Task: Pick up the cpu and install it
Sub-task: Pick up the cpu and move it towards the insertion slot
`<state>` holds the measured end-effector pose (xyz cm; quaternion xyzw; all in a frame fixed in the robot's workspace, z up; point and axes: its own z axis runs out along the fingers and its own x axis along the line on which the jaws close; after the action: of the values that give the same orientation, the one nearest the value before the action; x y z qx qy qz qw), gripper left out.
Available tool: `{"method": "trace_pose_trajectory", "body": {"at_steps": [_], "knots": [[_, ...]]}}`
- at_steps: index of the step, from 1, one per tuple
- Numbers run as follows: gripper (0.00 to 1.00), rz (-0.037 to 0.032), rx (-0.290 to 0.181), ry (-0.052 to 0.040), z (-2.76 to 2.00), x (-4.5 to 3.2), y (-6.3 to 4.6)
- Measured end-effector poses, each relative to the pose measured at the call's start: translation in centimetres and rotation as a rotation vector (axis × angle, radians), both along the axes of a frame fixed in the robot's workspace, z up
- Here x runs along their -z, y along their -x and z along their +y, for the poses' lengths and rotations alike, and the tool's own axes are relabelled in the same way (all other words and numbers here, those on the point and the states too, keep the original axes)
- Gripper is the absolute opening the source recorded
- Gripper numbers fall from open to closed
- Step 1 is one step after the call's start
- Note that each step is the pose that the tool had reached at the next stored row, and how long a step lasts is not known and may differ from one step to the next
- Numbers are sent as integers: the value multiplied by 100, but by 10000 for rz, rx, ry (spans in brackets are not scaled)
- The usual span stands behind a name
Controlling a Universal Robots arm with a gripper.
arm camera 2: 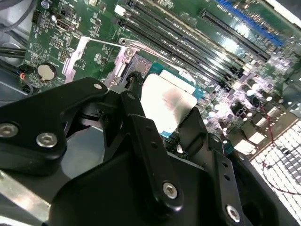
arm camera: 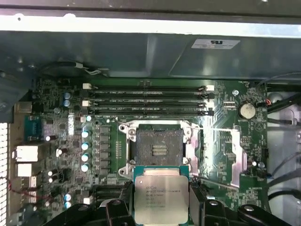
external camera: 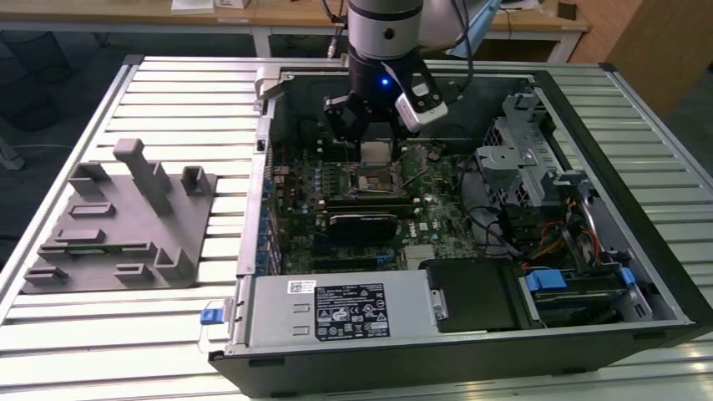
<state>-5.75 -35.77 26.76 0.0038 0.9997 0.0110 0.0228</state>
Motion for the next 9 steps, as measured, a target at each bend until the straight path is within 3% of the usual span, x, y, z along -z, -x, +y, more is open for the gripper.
{"method": "trace_pose_trajectory", "body": {"at_steps": [6,9], "knots": [[55,1,1,17,47,93,0],[55,2,-1,20,51,101,0]]}}
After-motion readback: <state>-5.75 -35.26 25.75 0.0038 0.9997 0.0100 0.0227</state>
